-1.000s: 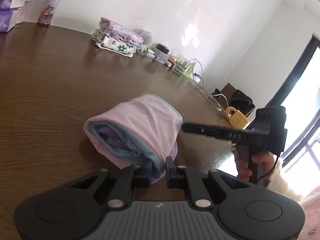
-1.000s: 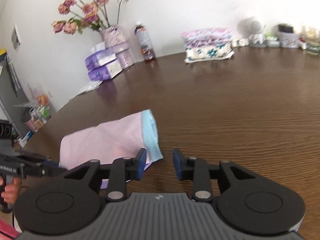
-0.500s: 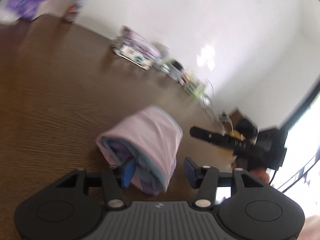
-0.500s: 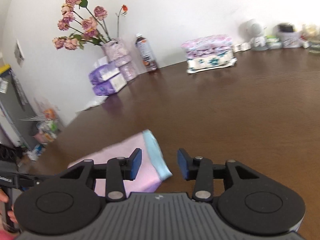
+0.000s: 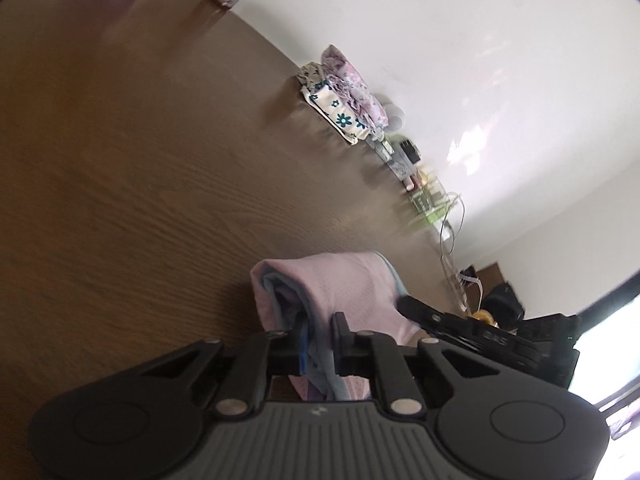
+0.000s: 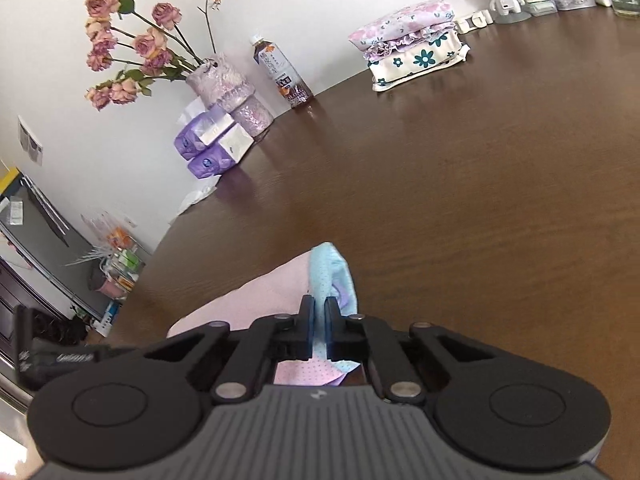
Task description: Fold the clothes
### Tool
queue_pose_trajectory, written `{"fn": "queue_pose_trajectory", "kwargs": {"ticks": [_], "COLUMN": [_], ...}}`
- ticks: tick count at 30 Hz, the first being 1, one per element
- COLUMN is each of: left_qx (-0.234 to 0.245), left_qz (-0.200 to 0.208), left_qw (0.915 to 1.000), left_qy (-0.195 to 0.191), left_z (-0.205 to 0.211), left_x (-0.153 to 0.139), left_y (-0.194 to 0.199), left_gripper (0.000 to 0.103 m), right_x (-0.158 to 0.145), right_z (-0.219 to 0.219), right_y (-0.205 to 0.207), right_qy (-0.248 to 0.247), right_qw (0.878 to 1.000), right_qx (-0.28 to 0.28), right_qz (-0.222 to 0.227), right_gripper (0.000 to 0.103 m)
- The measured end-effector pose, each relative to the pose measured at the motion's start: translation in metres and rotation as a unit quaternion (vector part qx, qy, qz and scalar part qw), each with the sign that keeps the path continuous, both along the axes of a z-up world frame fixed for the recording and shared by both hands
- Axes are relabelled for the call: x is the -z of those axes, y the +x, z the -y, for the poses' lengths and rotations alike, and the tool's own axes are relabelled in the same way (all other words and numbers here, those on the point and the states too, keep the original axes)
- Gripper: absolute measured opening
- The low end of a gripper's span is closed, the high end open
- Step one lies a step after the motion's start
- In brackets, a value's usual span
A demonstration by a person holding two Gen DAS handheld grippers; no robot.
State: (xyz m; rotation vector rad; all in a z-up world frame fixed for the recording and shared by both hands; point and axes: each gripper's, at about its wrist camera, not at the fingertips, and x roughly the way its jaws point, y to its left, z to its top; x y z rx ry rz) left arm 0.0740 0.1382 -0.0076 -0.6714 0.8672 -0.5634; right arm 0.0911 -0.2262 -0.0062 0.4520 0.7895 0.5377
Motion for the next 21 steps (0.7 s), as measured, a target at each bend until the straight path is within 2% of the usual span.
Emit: {"fn": "queue_pose_trajectory", "kwargs": {"ticks": [3, 5, 6, 7, 8, 11, 14, 15, 18, 21], "left_qx": [0.017, 0.02, 0.019, 0.016, 0.012, -0.005, -0.021, -0.022, -0.016, -0.01], "left_qz": [0.01, 0.015, 0.019, 0.02, 0.022, 0.018, 0.011, 0.015, 0.024, 0.035], "left_qw": [0.9997, 0.9996, 0.9996, 0.9996, 0.9997, 0.9997, 0.9986, 0.9977, 0.9964, 0.9951], "left_qy": [0.014, 0.012, 0.01, 0.009, 0.009, 0.016, 0.048, 0.062, 0.079, 0.092], "left_z": [-0.001, -0.002, -0.001, 0.0, 0.001, 0.003, 0.008, 0.01, 0.014, 0.014], "left_x": [-0.006, -0.011, -0.014, -0.016, -0.018, -0.022, -0.021, -0.021, -0.02, -0.02], "left_y": [0.005, 0.007, 0.009, 0.01, 0.012, 0.016, 0.02, 0.021, 0.023, 0.025], "left_gripper": [0.011, 0.022, 0.038, 0.048, 0.049, 0.048, 0.046, 0.038, 0.028, 0.023], "right_x": [-0.004, -0.006, -0.007, -0.008, -0.008, -0.005, 0.001, 0.002, 0.005, 0.009], "right_z": [0.002, 0.006, 0.009, 0.011, 0.013, 0.009, 0.0, -0.002, -0.001, -0.001], "right_y": [-0.015, -0.017, -0.016, -0.013, -0.009, 0.007, 0.025, 0.026, 0.023, 0.02], "right_qy": [-0.001, 0.0, 0.006, 0.013, 0.021, 0.034, 0.032, 0.033, 0.041, 0.049], "right_qw": [1.0, 1.0, 1.0, 1.0, 1.0, 0.999, 0.999, 0.999, 0.999, 0.998], "right_qx": [-0.007, -0.002, 0.005, 0.013, 0.019, 0.019, 0.012, 0.011, 0.015, 0.018], "right_qz": [0.001, 0.003, 0.005, 0.004, 0.003, -0.007, -0.02, -0.022, -0.021, -0.019], "right_gripper": [0.005, 0.013, 0.017, 0.023, 0.024, 0.024, 0.024, 0.024, 0.024, 0.016]}}
